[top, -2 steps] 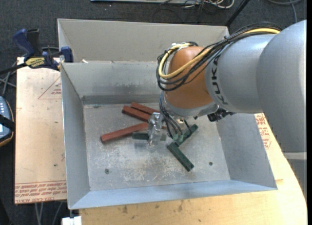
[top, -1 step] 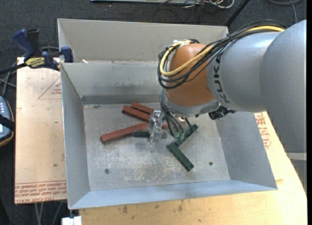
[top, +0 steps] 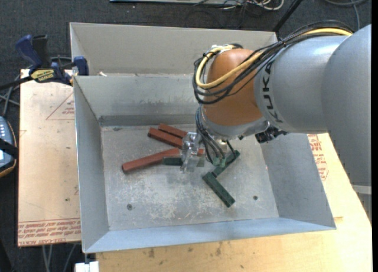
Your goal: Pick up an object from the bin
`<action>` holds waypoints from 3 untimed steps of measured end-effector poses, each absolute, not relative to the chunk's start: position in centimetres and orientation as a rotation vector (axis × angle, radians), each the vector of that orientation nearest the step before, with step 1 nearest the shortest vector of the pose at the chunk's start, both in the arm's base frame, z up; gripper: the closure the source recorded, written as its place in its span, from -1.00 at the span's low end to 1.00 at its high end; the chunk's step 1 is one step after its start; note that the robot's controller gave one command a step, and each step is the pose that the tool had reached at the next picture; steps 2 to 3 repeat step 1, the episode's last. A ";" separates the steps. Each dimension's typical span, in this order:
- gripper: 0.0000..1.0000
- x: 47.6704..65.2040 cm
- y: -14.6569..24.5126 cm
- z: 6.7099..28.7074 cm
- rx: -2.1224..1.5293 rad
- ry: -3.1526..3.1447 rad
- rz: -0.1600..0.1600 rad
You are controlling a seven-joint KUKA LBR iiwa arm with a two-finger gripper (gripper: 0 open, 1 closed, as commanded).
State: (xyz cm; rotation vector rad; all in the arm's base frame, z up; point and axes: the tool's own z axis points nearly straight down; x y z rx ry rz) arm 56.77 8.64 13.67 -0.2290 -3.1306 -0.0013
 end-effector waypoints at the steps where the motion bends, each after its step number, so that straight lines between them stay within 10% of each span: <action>1: 1.00 56.8 8.6 15.4 -0.229 -3.132 -0.002; 3: 1.00 56.8 8.6 15.4 -0.229 -3.132 -0.002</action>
Offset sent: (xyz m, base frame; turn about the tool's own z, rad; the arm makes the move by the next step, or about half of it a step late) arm 0.0000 0.0000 0.0140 0.0000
